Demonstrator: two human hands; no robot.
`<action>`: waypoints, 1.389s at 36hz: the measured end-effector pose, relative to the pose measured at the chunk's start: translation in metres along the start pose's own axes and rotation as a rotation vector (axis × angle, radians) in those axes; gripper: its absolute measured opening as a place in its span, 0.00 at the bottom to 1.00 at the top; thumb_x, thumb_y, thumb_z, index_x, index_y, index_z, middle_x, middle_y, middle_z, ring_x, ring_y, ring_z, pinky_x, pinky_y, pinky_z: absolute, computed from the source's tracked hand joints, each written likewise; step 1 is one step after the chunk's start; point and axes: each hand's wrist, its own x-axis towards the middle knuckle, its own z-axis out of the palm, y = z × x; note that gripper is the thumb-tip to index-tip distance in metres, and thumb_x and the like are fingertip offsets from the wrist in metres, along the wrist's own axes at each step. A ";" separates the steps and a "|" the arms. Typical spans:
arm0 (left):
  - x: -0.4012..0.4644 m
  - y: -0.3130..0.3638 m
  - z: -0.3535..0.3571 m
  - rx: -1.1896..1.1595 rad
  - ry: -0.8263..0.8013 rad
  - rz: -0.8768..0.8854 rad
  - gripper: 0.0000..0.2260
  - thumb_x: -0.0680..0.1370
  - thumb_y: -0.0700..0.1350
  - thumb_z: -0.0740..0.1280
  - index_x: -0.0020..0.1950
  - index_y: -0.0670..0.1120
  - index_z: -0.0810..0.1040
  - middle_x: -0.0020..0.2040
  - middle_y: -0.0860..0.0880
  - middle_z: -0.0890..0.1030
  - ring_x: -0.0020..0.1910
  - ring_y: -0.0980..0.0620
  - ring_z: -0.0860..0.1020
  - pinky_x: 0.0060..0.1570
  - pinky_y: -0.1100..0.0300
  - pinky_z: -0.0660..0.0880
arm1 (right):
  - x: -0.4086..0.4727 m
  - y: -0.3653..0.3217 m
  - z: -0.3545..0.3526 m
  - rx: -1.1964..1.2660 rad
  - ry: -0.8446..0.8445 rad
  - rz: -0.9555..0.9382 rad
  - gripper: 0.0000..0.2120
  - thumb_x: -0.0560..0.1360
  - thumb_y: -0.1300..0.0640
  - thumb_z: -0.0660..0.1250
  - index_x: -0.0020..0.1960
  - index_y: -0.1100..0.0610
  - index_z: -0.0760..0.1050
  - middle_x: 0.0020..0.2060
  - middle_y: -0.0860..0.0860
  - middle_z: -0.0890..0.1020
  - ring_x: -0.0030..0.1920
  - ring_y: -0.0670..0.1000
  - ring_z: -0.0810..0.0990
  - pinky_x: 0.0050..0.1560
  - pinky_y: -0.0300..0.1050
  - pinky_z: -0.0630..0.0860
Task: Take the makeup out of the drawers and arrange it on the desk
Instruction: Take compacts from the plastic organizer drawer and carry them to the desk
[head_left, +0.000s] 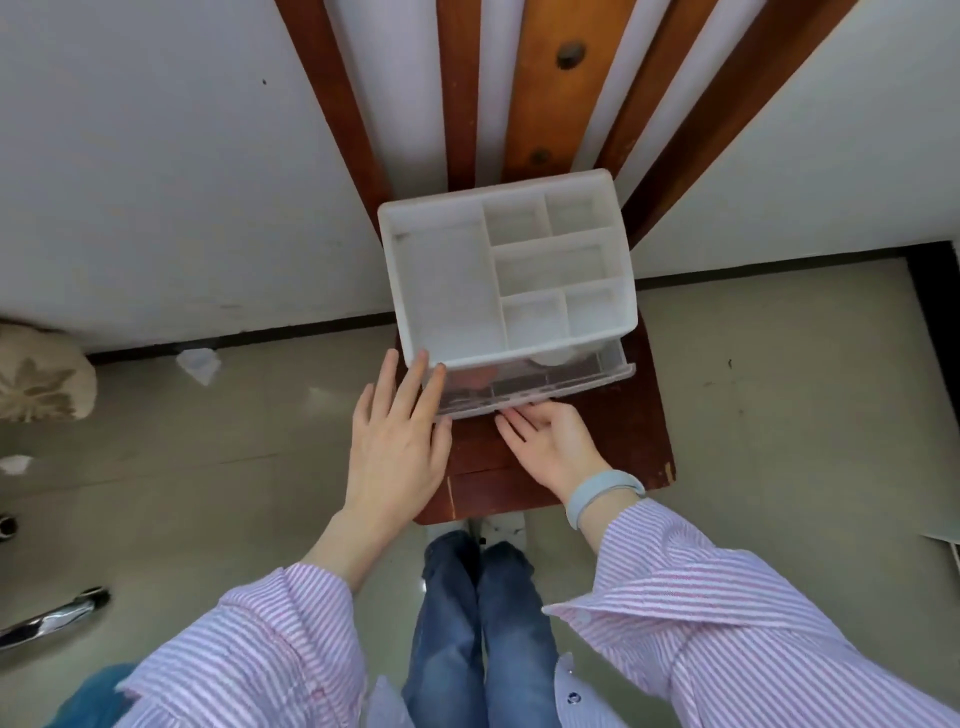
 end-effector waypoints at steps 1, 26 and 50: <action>-0.002 0.001 -0.001 -0.012 0.026 -0.003 0.21 0.77 0.47 0.56 0.69 0.41 0.68 0.71 0.41 0.67 0.73 0.41 0.59 0.64 0.43 0.65 | -0.005 0.004 -0.007 -0.003 0.008 0.011 0.14 0.76 0.71 0.49 0.47 0.61 0.72 0.48 0.60 0.77 0.60 0.59 0.73 0.60 0.52 0.70; -0.030 0.025 0.040 0.083 0.090 0.161 0.06 0.68 0.35 0.72 0.37 0.46 0.80 0.29 0.50 0.73 0.31 0.47 0.72 0.41 0.55 0.60 | -0.040 -0.006 -0.067 -2.051 0.203 -1.209 0.16 0.70 0.55 0.57 0.54 0.55 0.76 0.50 0.51 0.78 0.55 0.51 0.73 0.57 0.48 0.62; -0.034 0.021 0.047 0.104 0.004 0.197 0.06 0.66 0.38 0.72 0.33 0.47 0.77 0.29 0.51 0.73 0.30 0.48 0.71 0.40 0.56 0.60 | -0.014 -0.025 -0.031 -2.200 0.214 -0.915 0.30 0.70 0.53 0.65 0.70 0.51 0.59 0.65 0.57 0.62 0.60 0.60 0.64 0.55 0.53 0.71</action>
